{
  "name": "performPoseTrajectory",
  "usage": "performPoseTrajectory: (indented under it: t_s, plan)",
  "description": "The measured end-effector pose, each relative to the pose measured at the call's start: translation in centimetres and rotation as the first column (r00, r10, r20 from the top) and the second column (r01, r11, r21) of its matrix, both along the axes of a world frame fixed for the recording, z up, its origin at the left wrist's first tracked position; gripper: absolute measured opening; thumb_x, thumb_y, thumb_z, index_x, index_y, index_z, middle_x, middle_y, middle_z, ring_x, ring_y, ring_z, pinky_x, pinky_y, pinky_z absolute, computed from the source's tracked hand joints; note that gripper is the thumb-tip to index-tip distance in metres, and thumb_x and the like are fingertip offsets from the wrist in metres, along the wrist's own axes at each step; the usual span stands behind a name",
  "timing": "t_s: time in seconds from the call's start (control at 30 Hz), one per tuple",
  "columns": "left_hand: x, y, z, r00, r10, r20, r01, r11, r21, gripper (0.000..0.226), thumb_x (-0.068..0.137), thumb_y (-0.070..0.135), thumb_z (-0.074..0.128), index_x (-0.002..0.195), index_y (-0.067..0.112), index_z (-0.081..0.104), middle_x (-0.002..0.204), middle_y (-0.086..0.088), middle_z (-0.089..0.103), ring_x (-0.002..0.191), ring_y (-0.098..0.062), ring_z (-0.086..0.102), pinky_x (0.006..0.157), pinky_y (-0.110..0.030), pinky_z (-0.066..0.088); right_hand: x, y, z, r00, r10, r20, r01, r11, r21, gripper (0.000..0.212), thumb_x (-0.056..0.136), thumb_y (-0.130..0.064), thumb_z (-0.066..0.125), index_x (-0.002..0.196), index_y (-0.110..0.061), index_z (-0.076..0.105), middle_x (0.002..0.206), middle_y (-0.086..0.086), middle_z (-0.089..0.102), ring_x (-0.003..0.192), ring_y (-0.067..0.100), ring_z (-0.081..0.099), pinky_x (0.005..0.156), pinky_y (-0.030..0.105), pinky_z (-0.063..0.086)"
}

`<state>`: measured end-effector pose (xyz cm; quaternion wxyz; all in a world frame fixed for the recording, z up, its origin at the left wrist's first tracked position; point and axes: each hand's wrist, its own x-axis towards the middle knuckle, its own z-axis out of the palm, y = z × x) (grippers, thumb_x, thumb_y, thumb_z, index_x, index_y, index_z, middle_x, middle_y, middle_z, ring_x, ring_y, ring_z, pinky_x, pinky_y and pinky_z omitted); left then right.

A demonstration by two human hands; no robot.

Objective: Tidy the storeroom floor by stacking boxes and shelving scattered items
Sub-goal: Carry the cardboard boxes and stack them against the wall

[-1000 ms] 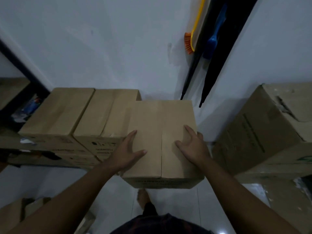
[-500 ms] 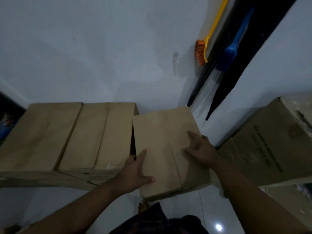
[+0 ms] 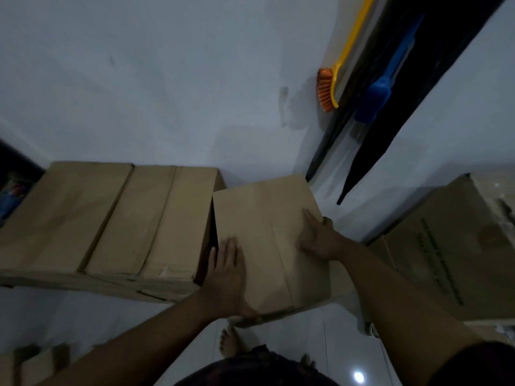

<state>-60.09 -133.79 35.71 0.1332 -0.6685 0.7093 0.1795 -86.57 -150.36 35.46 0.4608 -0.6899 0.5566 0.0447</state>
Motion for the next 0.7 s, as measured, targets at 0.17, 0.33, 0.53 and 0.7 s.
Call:
performPoseTrajectory:
  t_s: [0.17, 0.33, 0.53, 0.7]
  plan:
    - [0.1, -2.0, 0.6, 0.988, -0.139, 0.073, 0.133, 0.987, 0.088, 0.17, 0.045, 0.105, 0.052, 0.153, -0.005, -0.021, 0.154, -0.038, -0.031, 0.144, -0.054, -0.028, 0.117, -0.069, -0.007, -0.5, 0.3, -0.3, 0.999, 0.009, -0.036, -0.013, 0.993, -0.121, 0.109, 0.084, -0.066, 0.07, 0.162, -0.043, -0.002, 0.167, 0.002, -0.015, 0.151, 0.037, 0.024, 0.12, 0.049, 0.032]
    - [1.6, -2.3, 1.1, 0.991, -0.12, 0.059, 0.12, 0.993, 0.008, 0.166, 0.04, 0.108, 0.047, 0.159, 0.011, -0.017, 0.162, -0.02, -0.028, 0.153, -0.037, -0.021, 0.122, -0.062, -0.008, 1.2, 2.5, 0.2, 0.982, -0.123, -0.141, 0.043, 0.88, -0.472, 0.074, 0.089, -0.06, 0.067, 0.151, -0.034, 0.038, 0.16, 0.005, 0.011, 0.126, 0.039, 0.046, 0.095, 0.05, 0.052]
    - [4.1, -2.2, 0.8, 0.99, -0.122, 0.076, 0.127, 0.989, -0.072, 0.153, 0.043, 0.106, 0.047, 0.162, 0.026, -0.005, 0.17, -0.009, -0.009, 0.157, -0.026, 0.002, 0.122, -0.061, 0.005, 1.2, 4.9, -1.2, 0.983, 0.026, -0.183, -0.104, 0.895, -0.433, 0.084, 0.086, -0.082, 0.044, 0.158, -0.047, 0.018, 0.17, -0.002, 0.002, 0.149, 0.036, 0.023, 0.111, 0.052, 0.043]
    - [6.9, -3.1, 1.5, 0.987, -0.116, 0.114, 0.125, 0.989, -0.074, 0.139, 0.045, 0.102, 0.051, 0.16, 0.042, 0.0, 0.171, 0.003, -0.004, 0.156, -0.023, 0.009, 0.12, -0.063, 0.01, 0.7, 5.0, -0.6, 0.973, 0.186, -0.139, -0.215, 0.946, -0.241, 0.128, 0.058, -0.099, 0.058, 0.156, -0.055, -0.012, 0.161, -0.012, -0.038, 0.158, 0.025, 0.0, 0.123, 0.047, 0.026]
